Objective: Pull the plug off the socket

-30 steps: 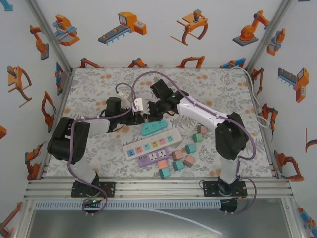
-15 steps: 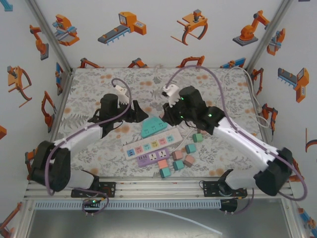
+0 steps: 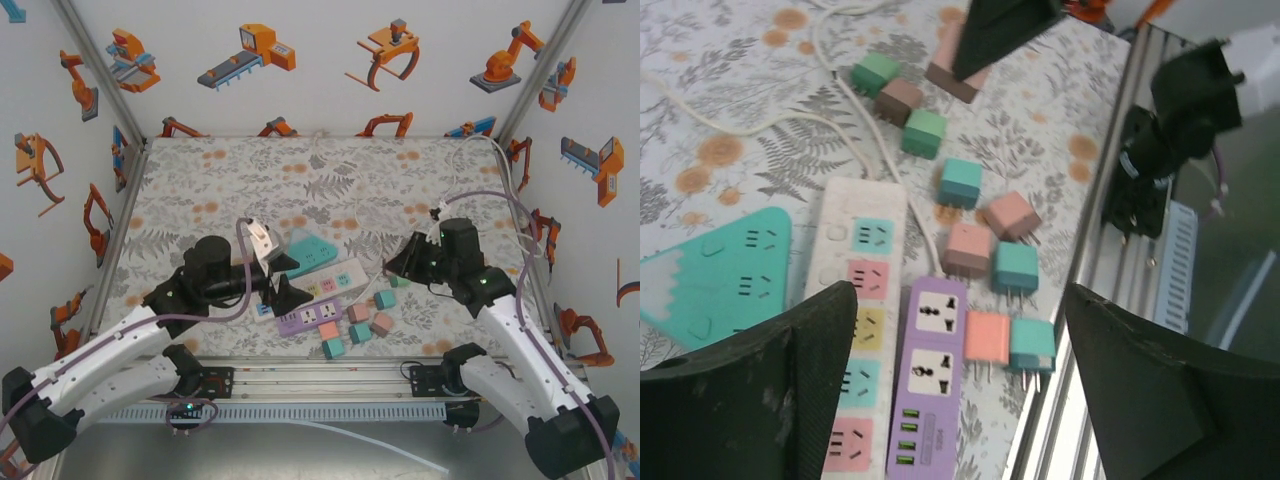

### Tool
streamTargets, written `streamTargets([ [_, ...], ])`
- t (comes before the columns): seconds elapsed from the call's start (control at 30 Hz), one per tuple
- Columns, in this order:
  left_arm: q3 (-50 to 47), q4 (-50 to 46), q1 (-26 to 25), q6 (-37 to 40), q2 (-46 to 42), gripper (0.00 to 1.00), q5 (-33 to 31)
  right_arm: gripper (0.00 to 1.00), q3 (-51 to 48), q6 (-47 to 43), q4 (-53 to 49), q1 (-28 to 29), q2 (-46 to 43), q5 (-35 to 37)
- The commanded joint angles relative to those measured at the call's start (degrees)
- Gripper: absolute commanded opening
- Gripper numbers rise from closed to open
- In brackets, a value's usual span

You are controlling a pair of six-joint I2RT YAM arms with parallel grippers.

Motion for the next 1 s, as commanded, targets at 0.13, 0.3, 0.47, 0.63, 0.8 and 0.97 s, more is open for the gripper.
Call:
streamTargets([
  [0.13,-3.9,-6.97,-1.4,5.03,-5.46,0.91,-6.65,0.23,-10.21,3.89,-2.86,-11.11,-1.06,-2.08],
  [0.3,-5.23,-5.19,-1.4,4.64,-5.79,1.0,-9.21,0.25,-15.53,3.18,7.15,-12.64,1.21,-8.54],
  [0.47,-6.5,-2.95,-1.4,3.9,-4.6,0.97,-9.44,0.28,-18.55,4.22,16.17,-12.64,3.5,-11.0],
  [0.63,-7.91,-0.55,-1.4,3.23,-4.34,0.97,-10.51,0.39,-21.85,6.67,23.53,-12.64,6.2,-14.78],
  [0.8,-8.15,0.14,-1.44,3.1,-3.9,0.97,-11.44,0.53,-23.94,7.95,25.32,-12.64,7.32,-13.92],
  [0.97,-8.22,1.04,-1.38,2.78,-4.02,0.97,-12.76,0.6,-23.41,7.73,20.15,-12.64,5.26,-8.81],
])
